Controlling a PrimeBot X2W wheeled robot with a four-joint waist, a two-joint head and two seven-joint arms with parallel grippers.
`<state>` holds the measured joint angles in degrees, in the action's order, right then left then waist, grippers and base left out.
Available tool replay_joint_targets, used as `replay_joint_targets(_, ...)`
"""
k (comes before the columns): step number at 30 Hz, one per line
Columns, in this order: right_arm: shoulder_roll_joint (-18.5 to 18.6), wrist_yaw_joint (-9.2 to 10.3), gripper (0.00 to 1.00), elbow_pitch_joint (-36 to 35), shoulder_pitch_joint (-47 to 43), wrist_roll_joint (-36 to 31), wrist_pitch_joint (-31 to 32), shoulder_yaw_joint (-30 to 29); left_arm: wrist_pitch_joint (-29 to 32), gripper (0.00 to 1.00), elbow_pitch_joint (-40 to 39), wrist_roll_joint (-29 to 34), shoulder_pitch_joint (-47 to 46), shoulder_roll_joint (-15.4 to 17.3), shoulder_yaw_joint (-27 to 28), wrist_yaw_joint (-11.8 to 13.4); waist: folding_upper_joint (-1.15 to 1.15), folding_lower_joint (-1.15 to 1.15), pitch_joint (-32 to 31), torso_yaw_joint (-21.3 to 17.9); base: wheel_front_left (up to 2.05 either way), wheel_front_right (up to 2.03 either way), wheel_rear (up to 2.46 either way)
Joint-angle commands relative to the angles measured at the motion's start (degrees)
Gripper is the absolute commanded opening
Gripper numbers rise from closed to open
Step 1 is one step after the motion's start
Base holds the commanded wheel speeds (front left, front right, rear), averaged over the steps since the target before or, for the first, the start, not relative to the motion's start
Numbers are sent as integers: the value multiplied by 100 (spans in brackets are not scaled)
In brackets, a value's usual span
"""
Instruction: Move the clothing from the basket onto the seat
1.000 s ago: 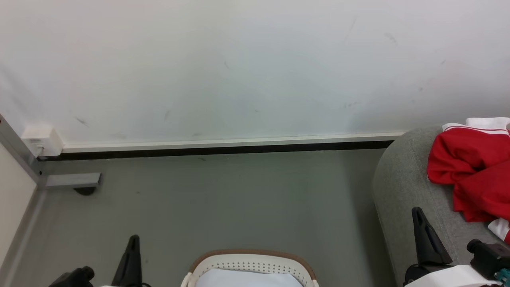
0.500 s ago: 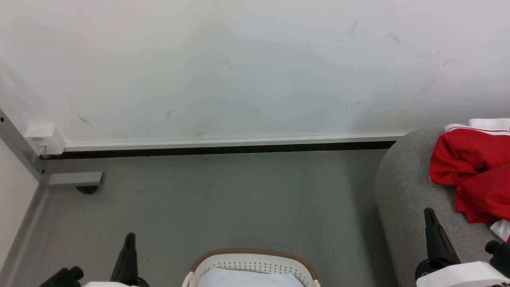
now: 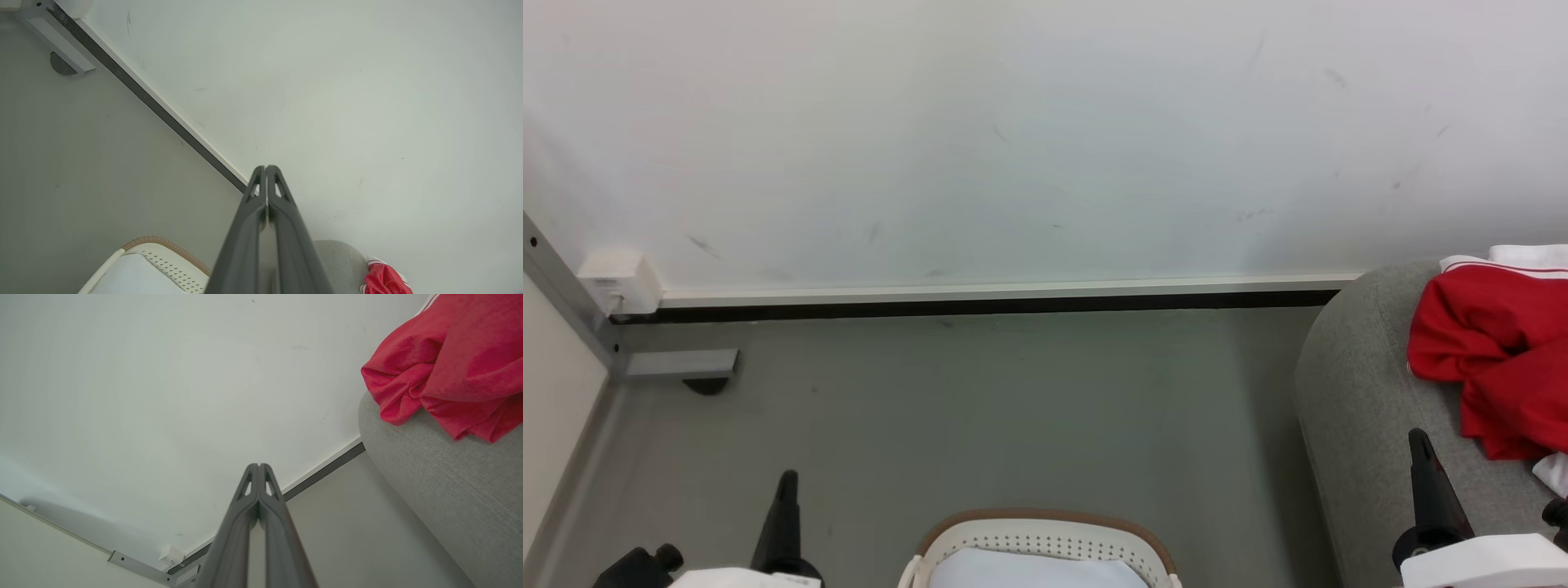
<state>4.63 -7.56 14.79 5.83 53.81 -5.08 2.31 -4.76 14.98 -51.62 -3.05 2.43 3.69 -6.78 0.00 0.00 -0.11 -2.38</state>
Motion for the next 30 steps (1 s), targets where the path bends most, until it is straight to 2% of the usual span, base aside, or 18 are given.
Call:
replay_joint_targets(1,3,5,0,-80,113,149,29,-55,42,0,-70,-157,-131,38,40,-32,0,0,0,3,0,0,0)
replay_joint_targets(30,-39,7,0,-78,111,1819,505,-395,537,0,-72,-1886,-248,51,156,-54,0,0,6,87,0,0,0)
